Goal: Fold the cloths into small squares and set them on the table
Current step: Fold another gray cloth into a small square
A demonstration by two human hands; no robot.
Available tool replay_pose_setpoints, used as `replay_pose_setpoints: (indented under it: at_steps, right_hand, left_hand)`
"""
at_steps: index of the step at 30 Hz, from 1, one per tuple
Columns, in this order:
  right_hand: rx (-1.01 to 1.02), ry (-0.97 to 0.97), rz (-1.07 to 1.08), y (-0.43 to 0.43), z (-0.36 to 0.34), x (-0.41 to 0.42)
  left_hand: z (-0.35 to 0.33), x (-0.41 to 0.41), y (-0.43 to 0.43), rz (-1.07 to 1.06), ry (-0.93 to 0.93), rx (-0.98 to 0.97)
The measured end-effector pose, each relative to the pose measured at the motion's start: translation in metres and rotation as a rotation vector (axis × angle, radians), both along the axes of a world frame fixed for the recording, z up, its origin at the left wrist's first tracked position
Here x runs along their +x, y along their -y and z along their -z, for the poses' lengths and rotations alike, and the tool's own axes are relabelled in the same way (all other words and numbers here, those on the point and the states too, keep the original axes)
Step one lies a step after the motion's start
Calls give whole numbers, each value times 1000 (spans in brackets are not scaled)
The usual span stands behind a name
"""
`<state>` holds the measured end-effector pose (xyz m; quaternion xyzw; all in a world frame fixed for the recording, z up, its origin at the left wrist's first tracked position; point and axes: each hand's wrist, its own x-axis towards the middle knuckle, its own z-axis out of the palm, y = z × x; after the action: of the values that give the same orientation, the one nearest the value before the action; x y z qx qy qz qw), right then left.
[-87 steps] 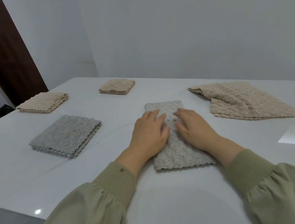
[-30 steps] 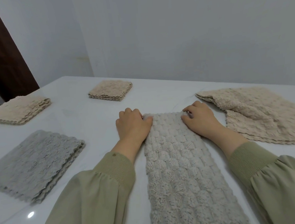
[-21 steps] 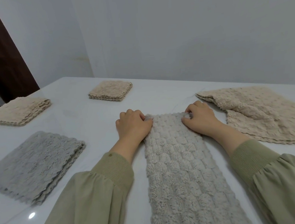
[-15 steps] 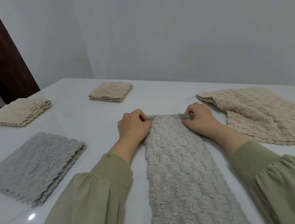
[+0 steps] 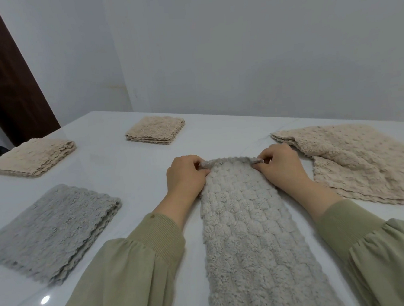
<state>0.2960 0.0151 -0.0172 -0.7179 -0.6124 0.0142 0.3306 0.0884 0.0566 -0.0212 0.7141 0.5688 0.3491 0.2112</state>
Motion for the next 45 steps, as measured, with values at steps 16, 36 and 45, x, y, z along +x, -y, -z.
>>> replay_pose_setpoints:
  at_steps: [16,36,45]
  right_hand:
    - [203,-401,1,72,-10,-35]
    - [-53,10,-132,156,-2,-45]
    - [-66,19,-78,127,-3,-51]
  left_hand:
    - [-12,-19,63,32,382,119]
    - [-24,-48,140,177,50,-164]
    - [-24,-41,116,81,193,-194]
